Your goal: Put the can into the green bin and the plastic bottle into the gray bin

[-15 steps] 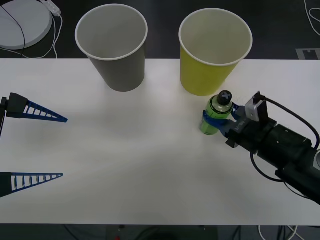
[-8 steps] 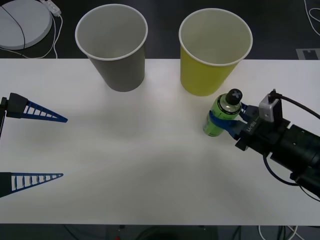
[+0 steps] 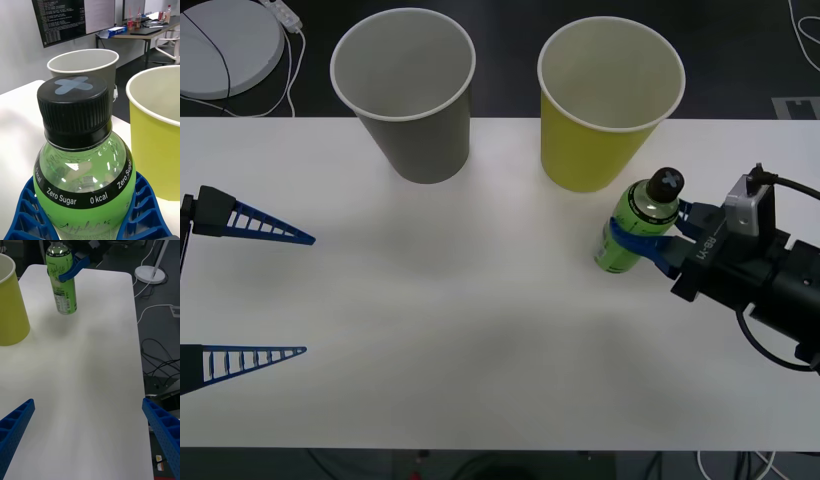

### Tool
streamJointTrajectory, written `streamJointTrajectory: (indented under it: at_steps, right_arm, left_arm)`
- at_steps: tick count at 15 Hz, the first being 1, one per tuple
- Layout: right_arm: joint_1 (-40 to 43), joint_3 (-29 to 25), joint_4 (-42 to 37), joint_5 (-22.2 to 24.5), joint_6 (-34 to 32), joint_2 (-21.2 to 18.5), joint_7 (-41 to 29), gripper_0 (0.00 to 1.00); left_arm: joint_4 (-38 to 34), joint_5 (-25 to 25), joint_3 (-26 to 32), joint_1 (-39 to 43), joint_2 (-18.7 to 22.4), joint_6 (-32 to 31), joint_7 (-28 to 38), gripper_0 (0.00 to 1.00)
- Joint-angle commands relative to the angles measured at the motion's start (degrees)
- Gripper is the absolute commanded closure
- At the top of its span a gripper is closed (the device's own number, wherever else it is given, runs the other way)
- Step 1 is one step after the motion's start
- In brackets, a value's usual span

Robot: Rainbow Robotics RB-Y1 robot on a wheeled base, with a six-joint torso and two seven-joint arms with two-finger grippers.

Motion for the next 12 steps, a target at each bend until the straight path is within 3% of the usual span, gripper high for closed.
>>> streamJointTrajectory:
  at_steps: [1, 12]
  right_arm:
    - [0.0, -0.2, -1.7, -1.8, 0.7, -2.4, -2.0, 1.0]
    - [0.0, -2.5, -9.0, -0.1, 3.6, -10.7, -17.9, 1.0]
  left_arm:
    - [0.0, 0.0, 0.0, 0.0, 0.0, 0.0, 0.0, 0.0]
    - [0.0, 0.0, 0.0, 0.0, 0.0, 0.0, 0.0, 0.0]
